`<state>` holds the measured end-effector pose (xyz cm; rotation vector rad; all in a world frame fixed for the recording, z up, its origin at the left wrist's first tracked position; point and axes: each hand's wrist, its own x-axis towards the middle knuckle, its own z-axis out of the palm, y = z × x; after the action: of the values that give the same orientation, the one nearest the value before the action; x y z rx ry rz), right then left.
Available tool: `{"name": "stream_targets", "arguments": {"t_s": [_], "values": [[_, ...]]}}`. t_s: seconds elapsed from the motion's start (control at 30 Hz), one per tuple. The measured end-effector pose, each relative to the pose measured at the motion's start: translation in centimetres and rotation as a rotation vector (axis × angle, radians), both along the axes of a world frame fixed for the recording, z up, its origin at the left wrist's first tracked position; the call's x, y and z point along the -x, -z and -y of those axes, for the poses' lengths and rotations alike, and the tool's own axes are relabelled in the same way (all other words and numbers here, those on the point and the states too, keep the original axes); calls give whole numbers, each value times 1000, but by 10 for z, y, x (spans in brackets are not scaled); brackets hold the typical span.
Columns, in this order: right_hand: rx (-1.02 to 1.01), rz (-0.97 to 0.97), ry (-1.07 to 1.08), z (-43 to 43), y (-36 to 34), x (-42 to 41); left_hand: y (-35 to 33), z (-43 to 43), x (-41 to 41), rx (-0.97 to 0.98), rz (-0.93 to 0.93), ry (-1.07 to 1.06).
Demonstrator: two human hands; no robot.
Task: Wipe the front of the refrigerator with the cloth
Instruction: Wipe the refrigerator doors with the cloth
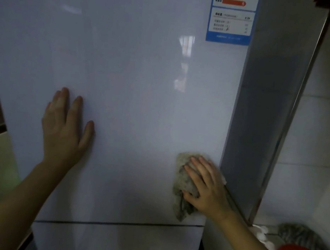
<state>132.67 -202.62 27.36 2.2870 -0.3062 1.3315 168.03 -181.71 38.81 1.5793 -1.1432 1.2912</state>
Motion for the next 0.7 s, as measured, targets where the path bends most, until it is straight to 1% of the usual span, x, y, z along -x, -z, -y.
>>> {"name": "stream_targets", "arguments": {"t_s": [0.07, 0.13, 0.23, 0.3, 0.4, 0.5, 0.6, 0.7], "values": [[-60, 78, 14, 0, -8, 10, 1, 0, -1, 2, 8, 2], [-104, 171, 11, -3, -31, 7, 2, 1, -2, 5, 13, 2], [-132, 303, -21, -12, -73, -15, 2, 2, -1, 7, -3, 2], [-134, 332, -45, -19, -92, -36, 2, 2, 0, 3, -3, 5], [-79, 263, -64, -31, -94, -65, 0, -1, -1, -6, 13, 11], [-2, 108, -91, -32, -67, -74, 0, -5, -3, -16, 33, 8], [40, -6, -68, -25, -27, -54, -1, -11, -6, -60, 52, -3], [7, -2, -13, -19, -6, -26, 5, -21, -18, -65, 100, -16]]}}
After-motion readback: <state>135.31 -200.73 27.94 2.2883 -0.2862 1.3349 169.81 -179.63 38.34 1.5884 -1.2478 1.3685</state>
